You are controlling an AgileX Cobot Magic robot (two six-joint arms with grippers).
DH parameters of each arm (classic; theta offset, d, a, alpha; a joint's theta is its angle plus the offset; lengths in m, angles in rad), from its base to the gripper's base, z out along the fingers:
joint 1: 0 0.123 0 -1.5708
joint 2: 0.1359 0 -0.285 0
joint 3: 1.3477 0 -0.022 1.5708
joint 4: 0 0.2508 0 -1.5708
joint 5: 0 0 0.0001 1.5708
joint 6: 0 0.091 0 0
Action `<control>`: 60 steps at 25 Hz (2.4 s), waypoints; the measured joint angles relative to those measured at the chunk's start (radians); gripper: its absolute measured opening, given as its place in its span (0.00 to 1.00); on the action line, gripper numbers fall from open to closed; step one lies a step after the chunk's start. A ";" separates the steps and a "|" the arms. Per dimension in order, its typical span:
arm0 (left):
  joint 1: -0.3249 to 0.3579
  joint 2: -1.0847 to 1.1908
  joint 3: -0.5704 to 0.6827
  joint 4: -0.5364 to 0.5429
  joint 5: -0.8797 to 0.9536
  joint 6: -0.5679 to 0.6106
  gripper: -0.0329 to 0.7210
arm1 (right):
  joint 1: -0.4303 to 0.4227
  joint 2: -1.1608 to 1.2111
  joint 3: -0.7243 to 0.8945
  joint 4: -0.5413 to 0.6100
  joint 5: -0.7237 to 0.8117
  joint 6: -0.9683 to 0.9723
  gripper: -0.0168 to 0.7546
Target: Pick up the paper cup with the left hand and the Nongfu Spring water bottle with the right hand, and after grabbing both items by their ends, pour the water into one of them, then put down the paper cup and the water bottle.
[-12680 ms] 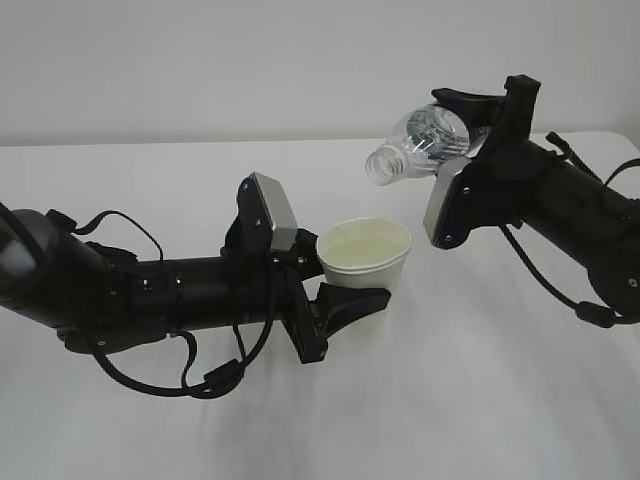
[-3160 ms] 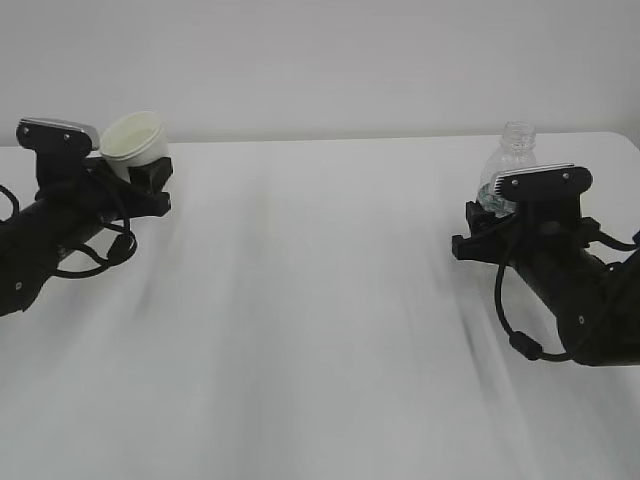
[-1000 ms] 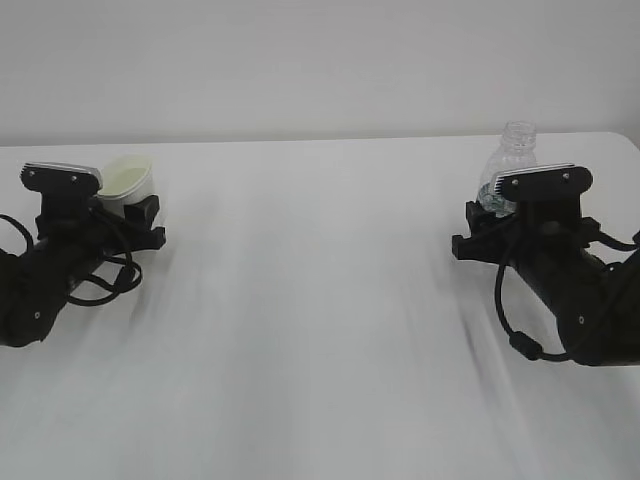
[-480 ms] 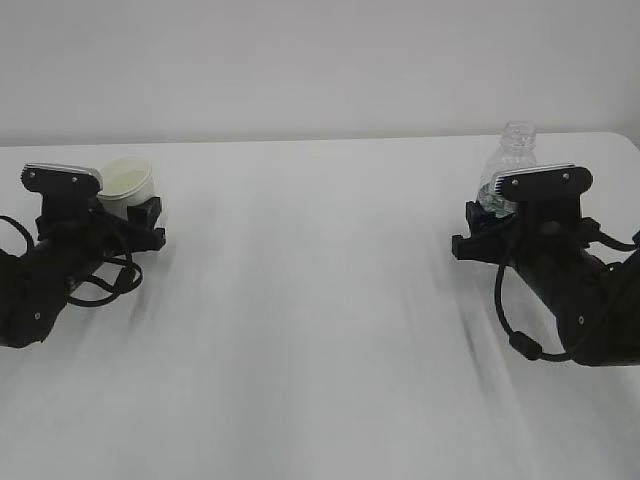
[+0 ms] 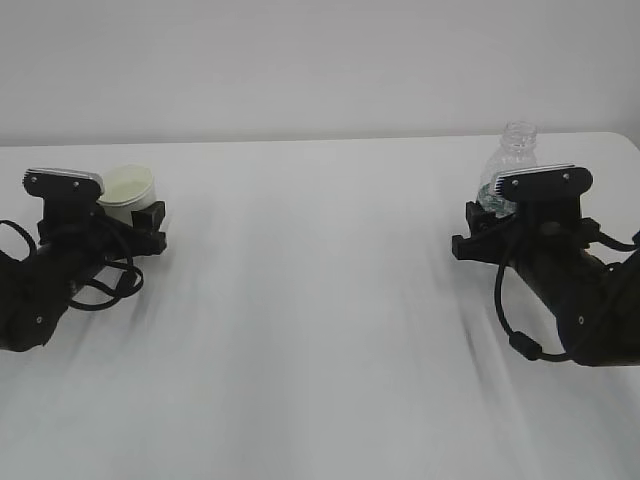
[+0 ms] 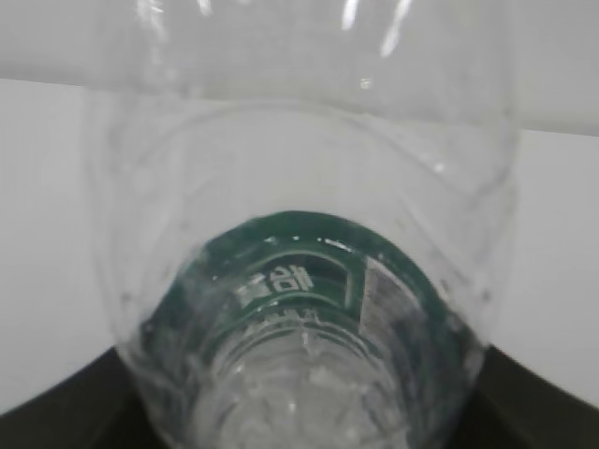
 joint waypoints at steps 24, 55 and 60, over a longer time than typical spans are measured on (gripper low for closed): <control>-0.003 -0.031 0.108 -0.030 -0.013 0.000 0.83 | 0.000 0.000 0.000 0.000 -0.004 0.002 0.65; -0.008 -0.149 0.217 0.383 -0.015 -0.041 0.82 | 0.000 0.000 0.000 0.003 -0.005 0.041 0.65; -0.008 -0.149 0.217 0.397 -0.015 -0.055 0.81 | 0.000 0.002 0.000 0.005 0.001 0.041 0.65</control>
